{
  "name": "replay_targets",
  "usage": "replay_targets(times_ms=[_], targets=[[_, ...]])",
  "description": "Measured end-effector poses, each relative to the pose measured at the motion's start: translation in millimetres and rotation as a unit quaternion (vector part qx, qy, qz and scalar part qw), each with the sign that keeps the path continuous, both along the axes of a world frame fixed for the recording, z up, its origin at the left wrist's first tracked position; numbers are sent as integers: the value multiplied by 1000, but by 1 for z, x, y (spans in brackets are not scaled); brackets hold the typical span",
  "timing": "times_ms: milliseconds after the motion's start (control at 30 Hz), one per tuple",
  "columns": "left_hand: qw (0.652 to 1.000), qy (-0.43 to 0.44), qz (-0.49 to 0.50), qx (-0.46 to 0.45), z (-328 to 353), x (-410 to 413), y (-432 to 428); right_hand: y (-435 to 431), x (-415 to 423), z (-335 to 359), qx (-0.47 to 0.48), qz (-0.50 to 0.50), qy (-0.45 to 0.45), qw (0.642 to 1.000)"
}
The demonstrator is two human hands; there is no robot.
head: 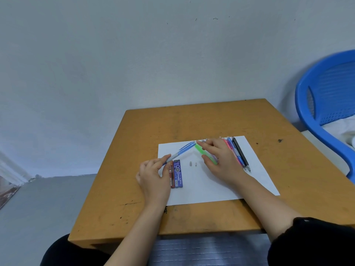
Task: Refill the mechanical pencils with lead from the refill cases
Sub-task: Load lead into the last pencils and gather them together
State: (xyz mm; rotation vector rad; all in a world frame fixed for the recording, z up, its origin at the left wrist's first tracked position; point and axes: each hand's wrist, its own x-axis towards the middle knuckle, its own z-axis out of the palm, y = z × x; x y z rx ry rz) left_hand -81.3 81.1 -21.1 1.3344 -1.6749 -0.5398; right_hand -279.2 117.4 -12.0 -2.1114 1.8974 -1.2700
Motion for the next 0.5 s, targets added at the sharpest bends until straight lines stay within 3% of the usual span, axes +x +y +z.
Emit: replay_targets(times_ms=[300,500], targets=[[999,47,-5,-3,4,0,2,-4,-1,-5,-27,-36,28,999],[994,109,-20,-20,5,-1,5,-4,2,-13,-16,-35,177,983]])
